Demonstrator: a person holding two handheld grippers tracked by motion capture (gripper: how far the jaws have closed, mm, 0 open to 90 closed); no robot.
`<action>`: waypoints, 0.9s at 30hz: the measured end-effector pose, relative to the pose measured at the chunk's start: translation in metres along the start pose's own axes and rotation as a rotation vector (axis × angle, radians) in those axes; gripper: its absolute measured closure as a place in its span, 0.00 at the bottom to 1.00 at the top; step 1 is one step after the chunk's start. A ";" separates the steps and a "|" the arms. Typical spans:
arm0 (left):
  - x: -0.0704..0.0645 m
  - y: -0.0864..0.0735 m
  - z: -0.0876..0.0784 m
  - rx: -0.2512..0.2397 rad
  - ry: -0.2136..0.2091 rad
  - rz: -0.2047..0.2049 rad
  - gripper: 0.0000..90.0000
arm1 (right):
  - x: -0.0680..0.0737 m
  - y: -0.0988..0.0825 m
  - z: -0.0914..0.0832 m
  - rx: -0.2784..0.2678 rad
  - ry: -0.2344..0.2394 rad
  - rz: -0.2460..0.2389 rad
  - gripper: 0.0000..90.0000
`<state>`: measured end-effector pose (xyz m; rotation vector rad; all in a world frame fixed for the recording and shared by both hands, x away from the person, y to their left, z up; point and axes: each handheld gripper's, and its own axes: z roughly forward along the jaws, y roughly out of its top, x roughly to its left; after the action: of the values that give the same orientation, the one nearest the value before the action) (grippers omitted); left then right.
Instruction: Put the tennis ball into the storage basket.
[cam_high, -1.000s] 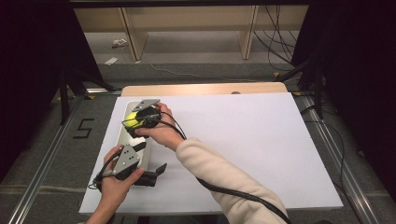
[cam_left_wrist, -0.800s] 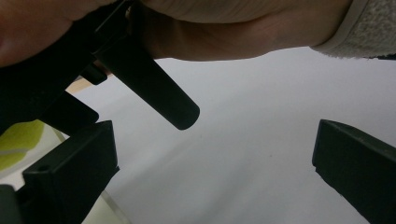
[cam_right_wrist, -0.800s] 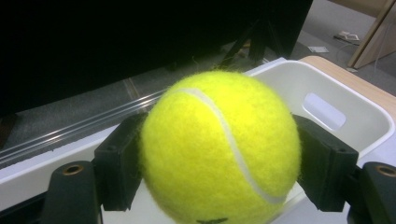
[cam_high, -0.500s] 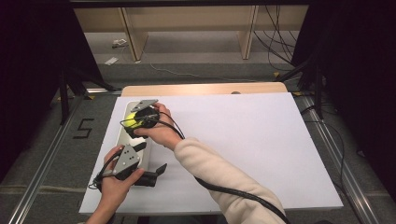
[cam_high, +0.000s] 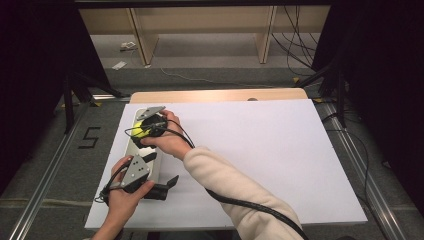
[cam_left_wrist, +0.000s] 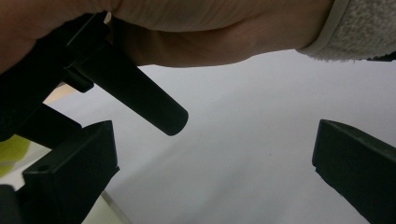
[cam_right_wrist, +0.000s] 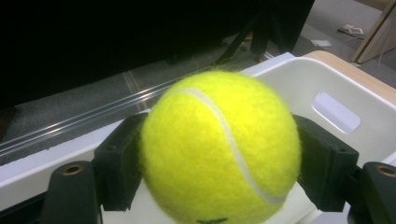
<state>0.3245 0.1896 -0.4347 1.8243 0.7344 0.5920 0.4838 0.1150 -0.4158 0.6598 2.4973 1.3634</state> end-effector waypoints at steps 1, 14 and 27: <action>0.000 0.000 0.000 0.000 0.000 0.000 0.00 | 0.000 0.000 0.000 0.001 -0.001 -0.001 0.30; 0.000 0.000 0.000 0.001 -0.001 0.001 0.00 | -0.002 -0.002 0.004 0.012 -0.006 -0.001 0.29; 0.000 0.000 0.000 0.002 -0.004 0.001 0.00 | -0.003 -0.001 0.008 0.026 -0.007 -0.004 0.29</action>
<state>0.3246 0.1892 -0.4351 1.8273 0.7314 0.5884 0.4889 0.1192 -0.4214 0.6631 2.5136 1.3278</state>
